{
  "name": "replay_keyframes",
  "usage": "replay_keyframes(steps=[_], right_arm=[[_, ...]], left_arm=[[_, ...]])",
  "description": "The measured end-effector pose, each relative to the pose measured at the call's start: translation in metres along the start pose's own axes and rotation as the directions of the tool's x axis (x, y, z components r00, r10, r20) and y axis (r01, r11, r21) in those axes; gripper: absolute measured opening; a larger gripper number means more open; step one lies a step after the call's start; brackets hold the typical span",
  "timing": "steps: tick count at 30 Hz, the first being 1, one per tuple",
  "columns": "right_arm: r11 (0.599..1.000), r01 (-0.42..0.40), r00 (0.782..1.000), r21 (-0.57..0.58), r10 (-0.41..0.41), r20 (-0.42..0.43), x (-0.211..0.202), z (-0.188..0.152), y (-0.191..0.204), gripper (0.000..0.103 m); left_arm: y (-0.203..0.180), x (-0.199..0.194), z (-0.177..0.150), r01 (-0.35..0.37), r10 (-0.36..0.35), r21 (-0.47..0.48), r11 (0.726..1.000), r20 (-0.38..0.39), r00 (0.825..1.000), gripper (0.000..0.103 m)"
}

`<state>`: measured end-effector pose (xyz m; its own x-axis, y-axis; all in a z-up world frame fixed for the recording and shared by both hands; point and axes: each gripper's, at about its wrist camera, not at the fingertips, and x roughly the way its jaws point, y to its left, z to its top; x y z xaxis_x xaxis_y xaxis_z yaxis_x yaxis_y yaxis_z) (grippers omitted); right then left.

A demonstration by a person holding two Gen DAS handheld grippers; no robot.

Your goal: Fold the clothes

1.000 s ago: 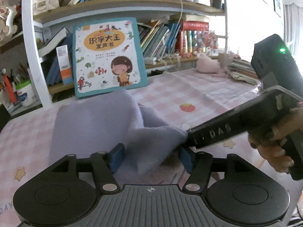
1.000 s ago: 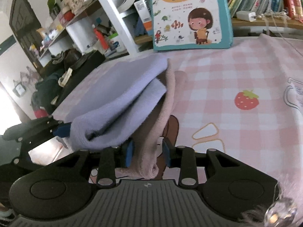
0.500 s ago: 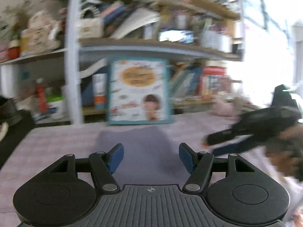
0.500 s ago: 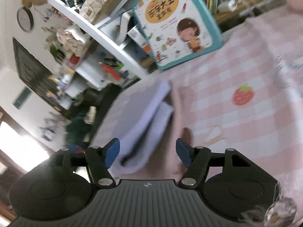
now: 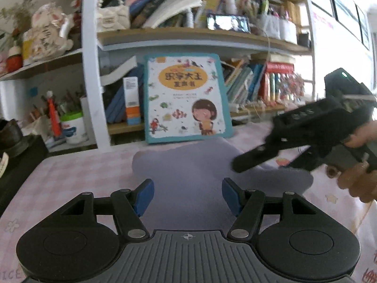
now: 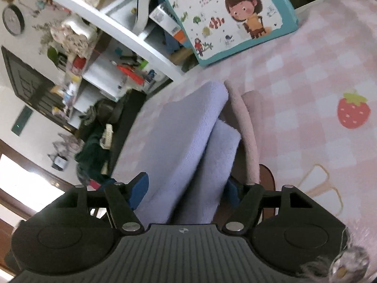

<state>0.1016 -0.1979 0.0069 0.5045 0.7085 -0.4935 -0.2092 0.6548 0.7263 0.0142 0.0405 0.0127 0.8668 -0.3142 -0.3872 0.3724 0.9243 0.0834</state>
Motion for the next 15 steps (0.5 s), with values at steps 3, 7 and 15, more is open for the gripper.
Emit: replay_keyframes(steps=[3, 7, 15], right_arm=[[0.998, 0.05, 0.999, -0.046, -0.05, 0.003, 0.009, -0.001, 0.004, 0.045], [0.932, 0.132, 0.991, -0.337, -0.113, 0.076, 0.006, -0.016, 0.035, 0.019], [0.852, 0.181, 0.982, -0.49, -0.181, 0.049, 0.014, -0.023, 0.041, 0.028]], left_arm=[[-0.004, 0.006, -0.001, 0.005, -0.004, 0.023, 1.0, -0.012, 1.0, 0.065], [-0.007, 0.003, 0.001, -0.003, 0.002, 0.042, 0.999, 0.007, 1.0, 0.065], [-0.02, 0.019, -0.006, 0.011, -0.004, 0.125, 0.992, -0.057, 0.998, 0.065]])
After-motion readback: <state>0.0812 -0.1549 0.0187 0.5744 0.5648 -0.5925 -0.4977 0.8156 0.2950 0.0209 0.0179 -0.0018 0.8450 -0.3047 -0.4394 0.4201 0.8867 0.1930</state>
